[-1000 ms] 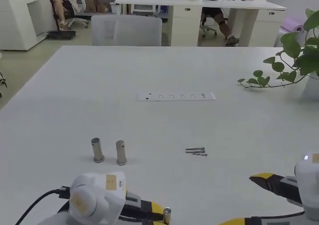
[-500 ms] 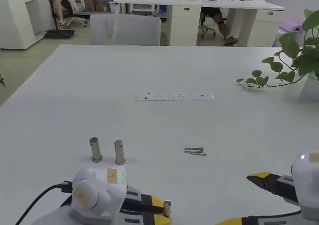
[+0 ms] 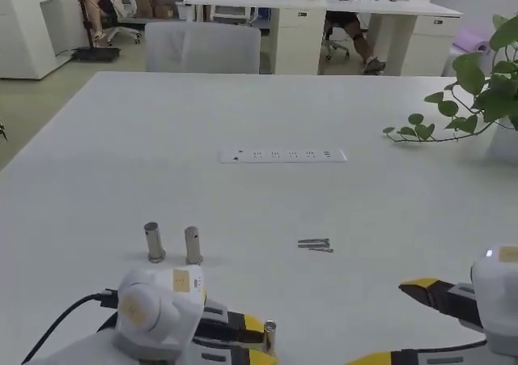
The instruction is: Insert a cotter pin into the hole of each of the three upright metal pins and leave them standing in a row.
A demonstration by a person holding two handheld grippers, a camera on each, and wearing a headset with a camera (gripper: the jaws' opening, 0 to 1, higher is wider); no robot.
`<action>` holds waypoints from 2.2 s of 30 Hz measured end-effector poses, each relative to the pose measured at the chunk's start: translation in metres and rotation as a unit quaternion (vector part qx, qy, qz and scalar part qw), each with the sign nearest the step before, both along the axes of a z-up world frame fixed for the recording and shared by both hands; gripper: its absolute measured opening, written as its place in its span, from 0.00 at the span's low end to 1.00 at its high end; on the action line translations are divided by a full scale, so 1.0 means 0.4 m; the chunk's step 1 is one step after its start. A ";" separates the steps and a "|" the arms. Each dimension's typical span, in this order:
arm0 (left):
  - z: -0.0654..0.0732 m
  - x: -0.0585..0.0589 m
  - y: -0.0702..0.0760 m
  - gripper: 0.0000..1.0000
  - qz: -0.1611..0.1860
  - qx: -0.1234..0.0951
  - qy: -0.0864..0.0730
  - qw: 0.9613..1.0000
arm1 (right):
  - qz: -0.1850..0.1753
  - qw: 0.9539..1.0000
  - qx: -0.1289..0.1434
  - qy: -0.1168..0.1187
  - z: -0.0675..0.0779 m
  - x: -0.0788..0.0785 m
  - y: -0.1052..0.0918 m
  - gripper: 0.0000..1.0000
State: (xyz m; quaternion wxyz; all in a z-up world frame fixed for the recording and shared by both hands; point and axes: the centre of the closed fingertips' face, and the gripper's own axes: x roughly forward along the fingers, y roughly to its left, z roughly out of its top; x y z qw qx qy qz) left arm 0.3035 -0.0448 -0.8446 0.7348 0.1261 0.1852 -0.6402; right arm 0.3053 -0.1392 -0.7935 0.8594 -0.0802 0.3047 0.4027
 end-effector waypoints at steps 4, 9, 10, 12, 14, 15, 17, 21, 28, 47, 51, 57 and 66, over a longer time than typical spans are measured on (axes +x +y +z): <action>0.014 0.012 0.004 0.19 0.013 -0.008 0.005 1.000 | 0.001 1.000 0.001 -0.001 0.002 0.003 0.002 0.91; 0.038 0.018 0.018 0.21 0.023 -0.019 0.005 1.000 | 0.002 1.000 0.004 -0.004 0.009 0.009 0.005 0.91; 0.046 0.019 0.022 0.22 0.025 -0.022 0.005 0.999 | 0.003 1.000 0.004 -0.005 0.009 0.010 0.006 0.91; 0.059 0.016 0.030 0.23 0.028 -0.028 0.005 0.999 | 0.005 1.000 0.004 -0.007 0.012 0.012 0.009 0.91; 0.071 0.014 0.039 0.26 0.032 -0.032 0.009 0.999 | 0.005 1.000 0.005 -0.008 0.015 0.015 0.010 0.91; 0.075 0.012 0.043 0.28 0.034 -0.033 0.010 0.999 | 0.006 1.000 0.006 -0.009 0.017 0.017 0.011 0.91; 0.092 0.008 0.051 0.33 0.040 -0.040 0.012 0.998 | 0.007 1.000 0.008 -0.011 0.019 0.020 0.012 0.91; 0.123 0.003 0.071 0.38 0.058 -0.050 0.014 0.997 | 0.011 1.000 0.010 -0.010 0.018 0.020 0.017 0.91; 0.152 -0.015 0.110 0.51 0.081 -0.061 0.023 0.995 | 0.016 1.000 0.013 -0.008 0.013 0.016 0.023 0.90; 0.187 -0.014 0.247 0.69 0.178 -0.074 0.031 0.981 | 0.028 1.000 0.009 0.002 -0.007 0.022 0.026 0.89; 0.192 -0.010 0.271 0.72 0.193 -0.078 0.032 0.978 | 0.031 0.999 0.008 0.004 -0.010 0.023 0.029 0.89; 0.202 -0.020 0.297 0.75 0.195 -0.085 0.031 0.977 | 0.038 0.999 0.005 0.006 -0.016 0.025 0.034 0.89; 0.191 -0.041 0.319 0.78 0.197 -0.084 0.041 0.976 | 0.049 0.999 -0.004 0.014 -0.028 0.055 0.026 0.88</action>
